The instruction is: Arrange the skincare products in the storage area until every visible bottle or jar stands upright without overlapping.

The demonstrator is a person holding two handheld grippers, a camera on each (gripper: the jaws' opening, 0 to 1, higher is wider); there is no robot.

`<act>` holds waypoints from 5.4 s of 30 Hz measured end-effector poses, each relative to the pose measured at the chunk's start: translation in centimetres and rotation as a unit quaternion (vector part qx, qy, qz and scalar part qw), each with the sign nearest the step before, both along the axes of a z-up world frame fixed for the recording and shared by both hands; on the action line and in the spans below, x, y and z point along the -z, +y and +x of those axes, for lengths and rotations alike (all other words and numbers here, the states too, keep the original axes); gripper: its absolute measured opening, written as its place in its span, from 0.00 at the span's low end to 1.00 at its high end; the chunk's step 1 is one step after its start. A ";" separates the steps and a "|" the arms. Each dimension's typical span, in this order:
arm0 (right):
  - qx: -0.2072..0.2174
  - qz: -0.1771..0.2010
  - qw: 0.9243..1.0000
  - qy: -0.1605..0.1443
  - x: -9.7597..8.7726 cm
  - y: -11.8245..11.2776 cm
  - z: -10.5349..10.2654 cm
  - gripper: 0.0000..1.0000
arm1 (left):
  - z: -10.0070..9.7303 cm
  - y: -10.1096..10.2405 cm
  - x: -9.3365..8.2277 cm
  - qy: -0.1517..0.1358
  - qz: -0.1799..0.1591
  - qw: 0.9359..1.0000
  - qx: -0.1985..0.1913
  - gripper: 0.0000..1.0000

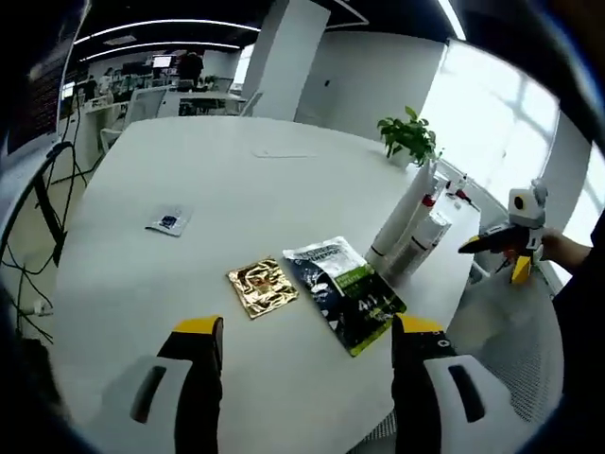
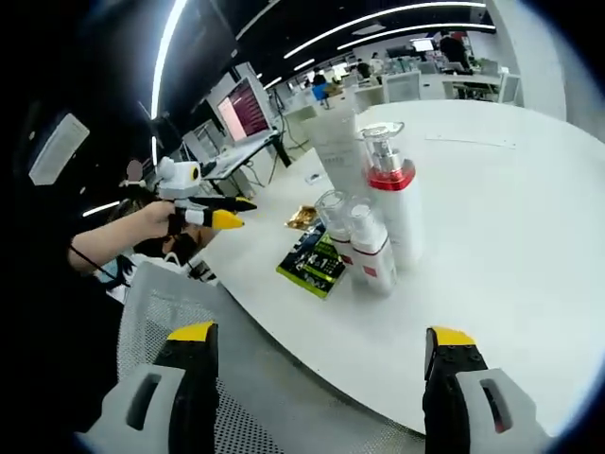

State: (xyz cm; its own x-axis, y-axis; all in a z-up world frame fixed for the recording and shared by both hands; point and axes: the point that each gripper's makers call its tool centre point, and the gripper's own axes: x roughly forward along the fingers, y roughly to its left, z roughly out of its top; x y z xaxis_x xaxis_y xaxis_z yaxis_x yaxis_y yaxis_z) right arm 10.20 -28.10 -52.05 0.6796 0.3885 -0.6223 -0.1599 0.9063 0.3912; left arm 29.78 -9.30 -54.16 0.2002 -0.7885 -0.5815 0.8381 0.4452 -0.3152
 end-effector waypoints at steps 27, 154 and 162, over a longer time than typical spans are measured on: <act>-0.001 -0.061 0.997 -0.046 -0.8 -2.0 -1.1 0.99 | -7.6 0.3 -1.7 -0.015 -0.004 1.000 -0.020 0.95; 0.079 -0.032 0.995 0.056 3.5 -4.7 -0.4 0.91 | 23.9 -5.0 7.8 -0.048 0.270 0.961 0.044 0.58; 0.078 -0.033 0.995 0.061 3.8 -4.6 -0.4 0.91 | 24.0 -4.5 8.4 -0.035 0.290 0.955 0.044 0.58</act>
